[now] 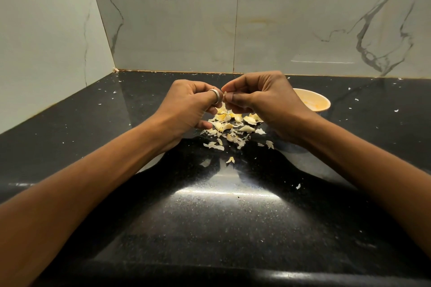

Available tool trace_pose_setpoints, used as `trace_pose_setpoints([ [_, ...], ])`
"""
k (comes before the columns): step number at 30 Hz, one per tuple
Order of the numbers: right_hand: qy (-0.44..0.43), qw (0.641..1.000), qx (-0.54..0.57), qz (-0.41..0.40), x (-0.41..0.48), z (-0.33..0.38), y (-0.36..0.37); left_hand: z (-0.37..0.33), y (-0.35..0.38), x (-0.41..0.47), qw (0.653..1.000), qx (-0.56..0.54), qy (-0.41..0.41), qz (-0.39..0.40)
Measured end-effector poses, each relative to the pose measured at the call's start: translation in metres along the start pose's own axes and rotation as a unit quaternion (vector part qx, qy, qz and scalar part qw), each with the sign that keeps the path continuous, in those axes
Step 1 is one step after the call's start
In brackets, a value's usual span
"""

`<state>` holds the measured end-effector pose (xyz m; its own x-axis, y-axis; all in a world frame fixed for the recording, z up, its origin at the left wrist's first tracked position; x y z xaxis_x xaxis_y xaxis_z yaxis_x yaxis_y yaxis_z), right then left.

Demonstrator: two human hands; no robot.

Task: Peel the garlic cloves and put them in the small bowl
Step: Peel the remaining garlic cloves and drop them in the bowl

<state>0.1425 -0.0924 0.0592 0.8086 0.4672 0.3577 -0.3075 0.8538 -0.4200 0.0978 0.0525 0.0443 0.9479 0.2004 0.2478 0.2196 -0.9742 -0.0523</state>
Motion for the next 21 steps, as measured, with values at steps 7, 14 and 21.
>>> trace_pose_setpoints([
  [7,0.022,0.999,0.038,0.025,0.001,-0.003,0.004,0.0,-0.001,0.001,1.0,-0.002,0.002,-0.003],
  [14,0.042,0.997,0.071,0.006,0.001,-0.003,-0.003,0.001,-0.004,0.003,1.0,0.0,0.001,-0.016],
  [21,0.047,0.997,0.059,-0.002,-0.001,0.001,-0.009,0.001,-0.009,0.005,0.998,0.054,0.019,-0.035],
])
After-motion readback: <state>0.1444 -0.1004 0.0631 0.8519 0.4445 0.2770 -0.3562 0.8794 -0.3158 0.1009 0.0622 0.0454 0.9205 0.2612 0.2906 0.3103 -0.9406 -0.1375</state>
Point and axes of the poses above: each hand's wrist, its own x-axis towards the middle knuckle, its own y-axis out of the palm, z = x × y, the point moved 8 cm from there along x, towards the middle knuckle, and after that the axes turned 10 degrees about -x, right-handed, at the moved point
